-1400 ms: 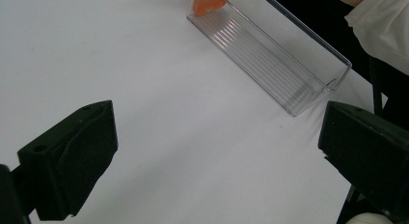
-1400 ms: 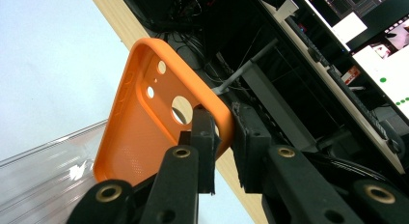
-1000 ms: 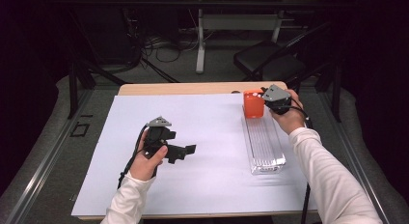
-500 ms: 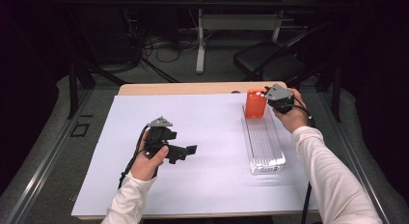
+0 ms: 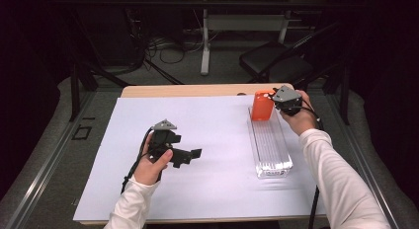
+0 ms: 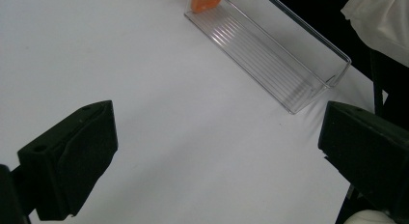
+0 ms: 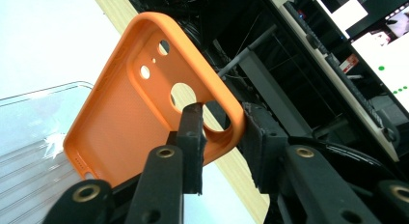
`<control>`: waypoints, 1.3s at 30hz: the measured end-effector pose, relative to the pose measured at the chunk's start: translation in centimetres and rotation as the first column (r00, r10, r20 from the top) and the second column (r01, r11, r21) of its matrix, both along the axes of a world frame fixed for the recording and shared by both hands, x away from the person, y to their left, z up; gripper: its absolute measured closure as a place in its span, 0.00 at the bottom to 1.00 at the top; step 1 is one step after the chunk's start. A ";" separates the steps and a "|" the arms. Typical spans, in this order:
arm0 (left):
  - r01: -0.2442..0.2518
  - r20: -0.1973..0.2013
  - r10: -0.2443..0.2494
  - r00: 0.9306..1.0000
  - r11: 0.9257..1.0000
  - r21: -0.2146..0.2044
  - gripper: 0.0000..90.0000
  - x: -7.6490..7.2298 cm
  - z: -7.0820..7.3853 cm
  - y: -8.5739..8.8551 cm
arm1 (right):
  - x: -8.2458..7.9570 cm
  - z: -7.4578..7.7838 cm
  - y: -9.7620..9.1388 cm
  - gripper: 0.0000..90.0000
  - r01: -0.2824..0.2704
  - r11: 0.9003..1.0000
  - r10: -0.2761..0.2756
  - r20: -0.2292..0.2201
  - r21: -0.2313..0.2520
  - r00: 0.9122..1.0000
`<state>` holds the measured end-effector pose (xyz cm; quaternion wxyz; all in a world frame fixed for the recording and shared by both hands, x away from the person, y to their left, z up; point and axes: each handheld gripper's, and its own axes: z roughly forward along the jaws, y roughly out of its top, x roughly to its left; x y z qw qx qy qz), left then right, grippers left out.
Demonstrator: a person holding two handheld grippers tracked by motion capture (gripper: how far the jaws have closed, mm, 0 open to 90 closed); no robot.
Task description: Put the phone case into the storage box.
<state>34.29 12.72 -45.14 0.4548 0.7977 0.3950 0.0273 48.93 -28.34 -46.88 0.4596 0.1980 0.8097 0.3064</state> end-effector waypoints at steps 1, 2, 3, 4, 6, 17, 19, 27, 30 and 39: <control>-0.003 -0.003 0.003 1.000 1.000 -0.003 0.01 0.0 0.0 0.0 | 0.0 0.0 0.0 0.73 0.003 1.000 -0.003 -0.002 0.005 1.000; -0.003 -0.001 0.003 1.000 1.000 -0.002 0.01 0.0 0.0 0.0 | 0.0 0.0 0.1 0.71 0.009 1.000 -0.008 -0.005 0.007 1.000; -0.004 0.000 0.004 1.000 1.000 -0.002 0.01 0.0 0.0 0.0 | 0.0 0.0 0.1 0.69 0.010 1.000 -0.010 -0.001 0.006 1.000; -0.004 0.002 0.004 1.000 1.000 -0.001 0.01 0.0 0.0 0.1 | 0.0 0.0 0.1 0.66 0.014 1.000 -0.014 0.003 0.007 1.000; -0.008 0.001 0.008 1.000 1.000 0.002 0.01 0.0 0.0 0.1 | -0.1 0.2 0.2 0.62 0.026 1.000 -0.026 0.007 0.014 1.000; -0.013 -0.001 0.013 1.000 1.000 -0.002 0.01 0.0 0.1 0.3 | -0.1 0.1 0.3 0.46 0.061 0.998 -0.060 -0.020 0.035 0.998; -0.015 -0.001 0.015 1.000 1.000 -0.002 0.01 0.0 0.1 0.3 | -0.2 0.1 0.4 0.45 0.063 0.998 -0.063 -0.014 0.031 0.998; -0.015 -0.006 0.015 1.000 1.000 -0.005 0.01 0.1 0.1 0.4 | -0.5 0.6 0.5 0.34 0.088 0.994 -0.087 -0.014 0.069 0.996; -0.016 -0.004 0.016 1.000 1.000 -0.007 0.01 0.1 0.2 0.4 | -0.7 0.9 0.5 0.29 0.107 0.991 -0.106 -0.023 0.079 0.994; -0.018 -0.003 0.018 1.000 1.000 -0.014 0.01 0.1 0.2 0.5 | -1.3 1.7 0.3 0.16 0.162 0.976 -0.150 -0.089 0.144 0.985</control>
